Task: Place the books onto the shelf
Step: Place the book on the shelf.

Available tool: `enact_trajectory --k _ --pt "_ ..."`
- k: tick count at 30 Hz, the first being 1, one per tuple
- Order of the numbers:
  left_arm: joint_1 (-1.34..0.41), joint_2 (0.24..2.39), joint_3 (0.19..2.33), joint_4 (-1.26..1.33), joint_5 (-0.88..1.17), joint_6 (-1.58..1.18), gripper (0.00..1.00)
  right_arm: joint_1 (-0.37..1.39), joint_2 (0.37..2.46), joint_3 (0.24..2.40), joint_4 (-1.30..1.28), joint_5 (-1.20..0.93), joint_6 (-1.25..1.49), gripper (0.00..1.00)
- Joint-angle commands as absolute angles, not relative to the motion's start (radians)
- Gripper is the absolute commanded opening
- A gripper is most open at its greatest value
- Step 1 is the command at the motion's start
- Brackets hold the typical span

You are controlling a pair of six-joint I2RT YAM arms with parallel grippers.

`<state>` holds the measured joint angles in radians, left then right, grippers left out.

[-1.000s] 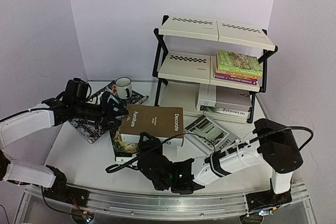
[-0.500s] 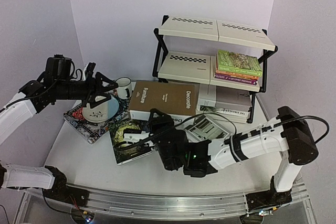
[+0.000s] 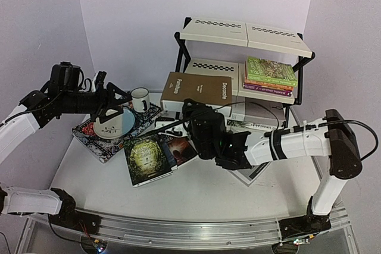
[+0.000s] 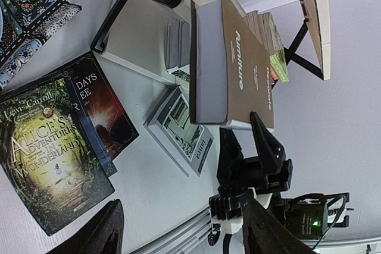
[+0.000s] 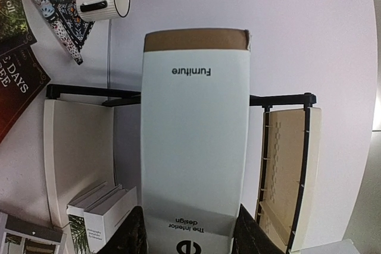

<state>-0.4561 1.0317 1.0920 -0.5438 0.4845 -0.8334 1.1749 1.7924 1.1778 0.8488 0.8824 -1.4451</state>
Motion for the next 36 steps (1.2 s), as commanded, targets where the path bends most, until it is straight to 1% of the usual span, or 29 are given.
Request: enact_trajectory --k 1,16,24,36 --pt "-0.451 1.017 1.128 -0.558 0.448 -0.805 0.69 1.118 1.765 1.272 0.855 0.836 -1.42 0.35" --pt "-0.451 1.023 1.115 -0.571 0.438 -0.794 0.69 0.928 1.862 1.452 0.643 0.662 -1.302 0.35" --pt "-0.451 1.039 1.119 -0.57 0.435 -0.794 0.69 0.854 1.922 1.533 0.57 0.584 -1.275 0.35" --pt "-0.451 1.039 1.111 -0.569 0.431 -0.795 0.69 0.782 2.005 1.643 0.509 0.534 -1.276 0.38"
